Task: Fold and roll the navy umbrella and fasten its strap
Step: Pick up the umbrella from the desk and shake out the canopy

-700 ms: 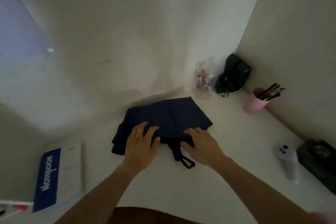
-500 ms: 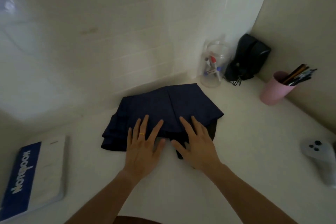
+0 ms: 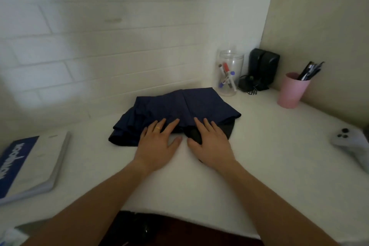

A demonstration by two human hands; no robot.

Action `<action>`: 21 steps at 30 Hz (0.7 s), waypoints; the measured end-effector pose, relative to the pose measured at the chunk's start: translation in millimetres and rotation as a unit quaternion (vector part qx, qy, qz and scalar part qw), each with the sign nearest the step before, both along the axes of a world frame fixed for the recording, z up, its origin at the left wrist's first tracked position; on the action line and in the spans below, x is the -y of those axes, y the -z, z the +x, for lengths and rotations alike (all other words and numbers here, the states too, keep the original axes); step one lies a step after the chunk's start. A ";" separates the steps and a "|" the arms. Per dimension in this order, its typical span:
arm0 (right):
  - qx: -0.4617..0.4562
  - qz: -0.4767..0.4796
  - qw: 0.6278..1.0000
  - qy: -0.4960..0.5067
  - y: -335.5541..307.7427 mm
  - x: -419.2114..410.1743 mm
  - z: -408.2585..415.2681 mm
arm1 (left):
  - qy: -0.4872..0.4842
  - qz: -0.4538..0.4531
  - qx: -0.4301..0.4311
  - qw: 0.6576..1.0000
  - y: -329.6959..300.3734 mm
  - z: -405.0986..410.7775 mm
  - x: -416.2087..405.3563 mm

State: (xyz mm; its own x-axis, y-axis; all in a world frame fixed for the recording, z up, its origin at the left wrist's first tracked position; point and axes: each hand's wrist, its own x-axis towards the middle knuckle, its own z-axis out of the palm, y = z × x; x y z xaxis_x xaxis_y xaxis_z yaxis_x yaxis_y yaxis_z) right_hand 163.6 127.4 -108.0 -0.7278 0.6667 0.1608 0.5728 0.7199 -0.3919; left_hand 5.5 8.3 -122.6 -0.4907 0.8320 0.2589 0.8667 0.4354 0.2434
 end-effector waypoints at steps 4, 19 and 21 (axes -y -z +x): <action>-0.019 -0.039 0.998 0.040 -7.0 37.9 22.7 | -0.021 0.006 -0.006 1.000 -8.1 28.2 25.8; 0.132 0.013 0.981 0.143 -57.5 95.1 77.3 | -0.012 0.109 -0.035 0.993 -15.0 60.7 73.9; 0.136 -0.011 0.980 0.145 -55.7 84.4 76.4 | -0.033 0.114 -0.039 0.992 -4.5 52.8 69.2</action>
State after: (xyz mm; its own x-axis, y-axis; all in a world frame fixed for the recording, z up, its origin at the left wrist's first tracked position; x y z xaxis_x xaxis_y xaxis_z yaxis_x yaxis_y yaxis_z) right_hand 240.0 42.9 -52.3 -0.5209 0.8532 -0.0282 0.8376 0.5044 -0.2100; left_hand 58.3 -60.9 -118.1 -0.5136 0.7136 0.4764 0.8580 0.4335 0.2756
